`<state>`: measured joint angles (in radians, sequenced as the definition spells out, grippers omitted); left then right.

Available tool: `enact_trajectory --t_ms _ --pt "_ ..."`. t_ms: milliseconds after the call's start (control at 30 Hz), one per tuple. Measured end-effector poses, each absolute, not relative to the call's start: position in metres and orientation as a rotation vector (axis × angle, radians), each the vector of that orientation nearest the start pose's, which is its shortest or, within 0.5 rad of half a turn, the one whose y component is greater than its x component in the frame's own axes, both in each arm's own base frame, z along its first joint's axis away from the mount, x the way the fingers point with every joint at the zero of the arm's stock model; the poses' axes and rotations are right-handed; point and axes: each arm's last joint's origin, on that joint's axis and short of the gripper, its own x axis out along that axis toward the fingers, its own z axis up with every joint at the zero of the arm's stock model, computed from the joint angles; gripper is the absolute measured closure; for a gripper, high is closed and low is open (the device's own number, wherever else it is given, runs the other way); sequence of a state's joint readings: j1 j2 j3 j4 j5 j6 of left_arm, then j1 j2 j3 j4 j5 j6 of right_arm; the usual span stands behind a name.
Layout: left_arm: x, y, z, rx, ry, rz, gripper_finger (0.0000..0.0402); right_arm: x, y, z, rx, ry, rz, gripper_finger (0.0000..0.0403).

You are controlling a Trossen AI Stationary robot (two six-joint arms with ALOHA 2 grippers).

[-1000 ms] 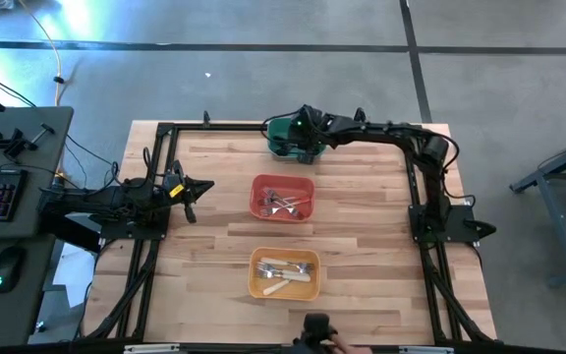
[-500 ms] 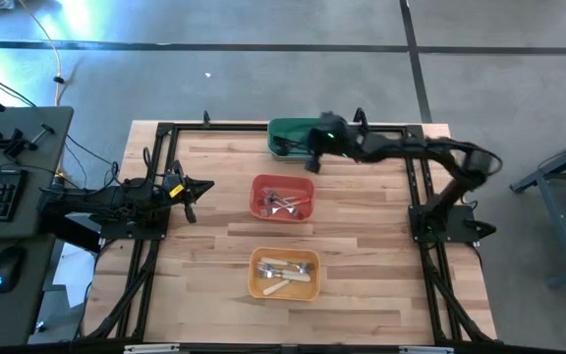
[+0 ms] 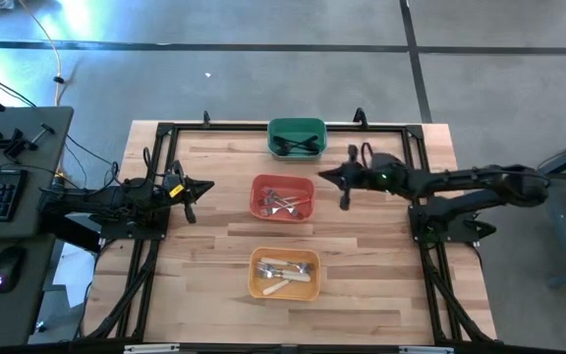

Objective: Sort silverware by color (type)
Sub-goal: Return to Home Position

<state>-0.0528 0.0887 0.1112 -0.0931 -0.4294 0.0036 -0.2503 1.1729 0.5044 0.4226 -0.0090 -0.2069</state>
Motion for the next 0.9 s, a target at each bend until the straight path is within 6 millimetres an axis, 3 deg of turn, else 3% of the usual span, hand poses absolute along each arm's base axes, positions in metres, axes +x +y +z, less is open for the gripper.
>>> enact_trajectory --t_ms 233,567,900 --pt "0.095 0.007 0.186 0.020 0.070 0.375 0.0397 0.203 -0.043 0.203 -0.172 0.173 -0.170 0.0403" --pt "0.095 0.007 0.186 0.020 0.069 0.375 0.0397 0.158 -0.044 0.177 -0.137 0.078 -0.127 0.0403" --pt "0.095 0.007 0.186 0.020 0.069 0.376 0.0397 0.136 -0.043 0.163 -0.153 0.025 -0.172 0.0403"
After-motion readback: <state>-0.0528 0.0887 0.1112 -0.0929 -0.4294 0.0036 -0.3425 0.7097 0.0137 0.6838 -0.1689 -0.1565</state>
